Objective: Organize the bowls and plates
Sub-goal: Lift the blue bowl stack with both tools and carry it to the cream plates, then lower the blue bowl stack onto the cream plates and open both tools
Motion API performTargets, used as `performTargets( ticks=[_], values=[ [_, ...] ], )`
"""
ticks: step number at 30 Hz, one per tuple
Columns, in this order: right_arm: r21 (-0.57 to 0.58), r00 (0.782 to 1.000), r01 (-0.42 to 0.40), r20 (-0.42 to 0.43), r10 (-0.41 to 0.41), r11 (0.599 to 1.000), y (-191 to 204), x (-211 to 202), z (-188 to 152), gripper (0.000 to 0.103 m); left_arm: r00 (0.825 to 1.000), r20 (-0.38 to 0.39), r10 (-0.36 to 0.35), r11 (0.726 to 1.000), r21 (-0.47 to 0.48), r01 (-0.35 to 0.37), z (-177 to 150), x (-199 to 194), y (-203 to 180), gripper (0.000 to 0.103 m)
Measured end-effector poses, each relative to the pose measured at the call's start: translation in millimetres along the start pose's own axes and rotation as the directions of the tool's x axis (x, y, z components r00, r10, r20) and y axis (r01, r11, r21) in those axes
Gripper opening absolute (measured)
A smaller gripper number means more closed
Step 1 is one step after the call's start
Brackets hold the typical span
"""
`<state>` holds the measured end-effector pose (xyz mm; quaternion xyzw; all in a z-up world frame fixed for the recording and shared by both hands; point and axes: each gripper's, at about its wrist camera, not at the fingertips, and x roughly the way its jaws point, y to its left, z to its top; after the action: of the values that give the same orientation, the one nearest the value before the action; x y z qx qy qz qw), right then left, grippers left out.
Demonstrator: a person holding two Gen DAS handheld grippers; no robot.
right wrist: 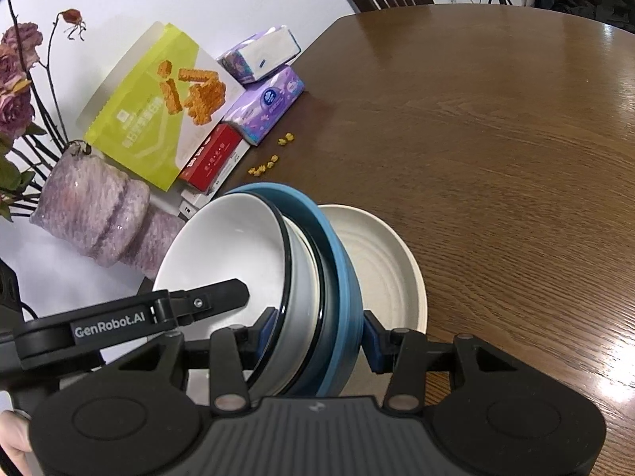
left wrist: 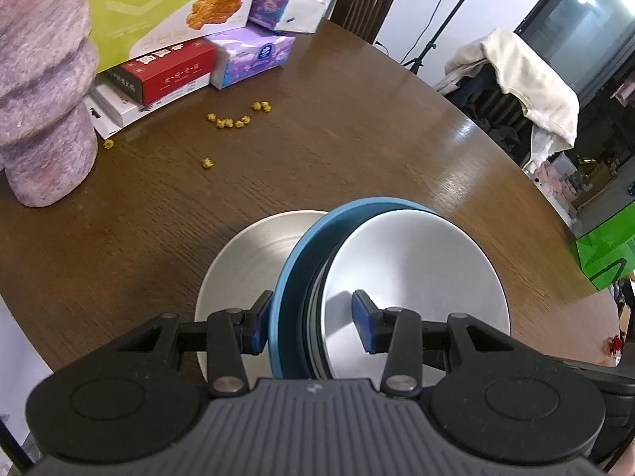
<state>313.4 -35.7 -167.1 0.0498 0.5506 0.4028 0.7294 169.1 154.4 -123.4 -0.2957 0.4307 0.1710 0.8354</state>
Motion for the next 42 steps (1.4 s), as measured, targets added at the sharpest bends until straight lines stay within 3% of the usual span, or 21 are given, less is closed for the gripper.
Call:
performTargets(
  ticks=[19,30,33,36,42],
  values=[
    [0.004,0.998,-0.004,-0.057,0.004,1.000,-5,27,8,0.044,0.999,-0.030,0.019,0.999,-0.038,-0.020,0,22,10,0.042],
    [0.016,0.998,-0.005,-0.067,0.006,1.000,-11,34,9,0.045,0.999,-0.035,0.026,1.000,-0.014,-0.026,1,27,7,0.043],
    [0.011,0.997,-0.008,-0.077,0.008,1.000,-11,34,8,0.047,0.999,-0.034,0.018,1.000,-0.003,-0.018,1,25,6,0.049],
    [-0.014,0.997,0.005,-0.079,-0.007,1.000,-7,32,7,0.048,0.999,-0.015,0.028,1.000,0.013,-0.028,2,20,5,0.063],
    [-0.027,0.999,0.002,-0.035,-0.003,1.000,-5,15,6,0.069,0.999,0.038,0.036,0.998,0.041,-0.038,1,3,7,0.082]
  ],
)
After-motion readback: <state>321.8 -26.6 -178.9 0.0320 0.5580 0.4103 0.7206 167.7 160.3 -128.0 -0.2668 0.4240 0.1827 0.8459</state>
